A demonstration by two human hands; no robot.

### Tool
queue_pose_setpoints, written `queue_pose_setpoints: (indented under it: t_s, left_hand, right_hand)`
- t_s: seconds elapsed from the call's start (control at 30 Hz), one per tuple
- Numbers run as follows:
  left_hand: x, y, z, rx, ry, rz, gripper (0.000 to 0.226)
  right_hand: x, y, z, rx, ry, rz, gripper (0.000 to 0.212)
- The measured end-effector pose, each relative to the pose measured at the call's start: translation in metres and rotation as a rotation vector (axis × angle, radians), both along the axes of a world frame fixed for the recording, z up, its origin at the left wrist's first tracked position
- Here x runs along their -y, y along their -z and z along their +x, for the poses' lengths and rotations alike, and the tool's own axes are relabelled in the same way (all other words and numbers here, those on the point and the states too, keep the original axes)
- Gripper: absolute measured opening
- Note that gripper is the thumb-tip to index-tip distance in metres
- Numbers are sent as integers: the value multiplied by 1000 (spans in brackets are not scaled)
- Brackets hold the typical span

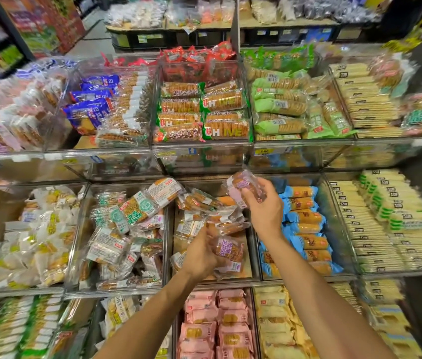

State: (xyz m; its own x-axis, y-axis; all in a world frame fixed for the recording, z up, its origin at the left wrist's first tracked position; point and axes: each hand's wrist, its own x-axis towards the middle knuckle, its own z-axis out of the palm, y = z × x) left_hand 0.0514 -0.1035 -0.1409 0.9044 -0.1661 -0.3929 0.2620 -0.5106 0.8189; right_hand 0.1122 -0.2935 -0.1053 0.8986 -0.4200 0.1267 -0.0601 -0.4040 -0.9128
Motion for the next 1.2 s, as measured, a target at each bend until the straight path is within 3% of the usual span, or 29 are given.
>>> queue_pose_setpoints:
  t_s: [0.1,0.27,0.37,0.47,0.63,0.73,0.83,0.97,1.07,1.1,1.2]
  left_hand:
    - [-6,-6,-8,-137,-183,-183,62]
    - [-20,-17,-20,-203,-349,-380,59]
    - [-32,-25,-23,-221,-440,-480,63]
    - [-43,-31,-25,-233,-485,-558,52]
    - [-52,-45,-29,-362,-467,-754,51]
    - [-55,-47,-37,-373,-467,-758,38]
    - [-60,-44,-48,-356,-532,-773,35]
    - [-60,-49,-70,-275,-636,-672,42]
    - [-60,-47,-85,-171,-724,-597,43]
    - [-61,-47,-89,-159,-747,-593,42]
    - [-64,-45,-95,-170,-801,-636,40]
  right_hand:
    - [-1,-2,-4,-21,42,197,28]
    - [-1,5,-16,-101,17,282,29]
    - [-3,8,-26,-138,25,314,42]
    - [-6,13,-35,-211,20,372,47]
    - [-10,11,-50,-287,-36,513,85]
    - [-8,15,-58,-321,-62,792,86]
    - [-6,16,-64,-320,-65,899,75]
    - [-5,22,-72,-354,-116,919,55]
    - [-11,33,-81,-378,-177,896,86]
    - [-13,35,-84,-380,-191,891,85]
    - [-20,35,-91,-365,-200,885,59]
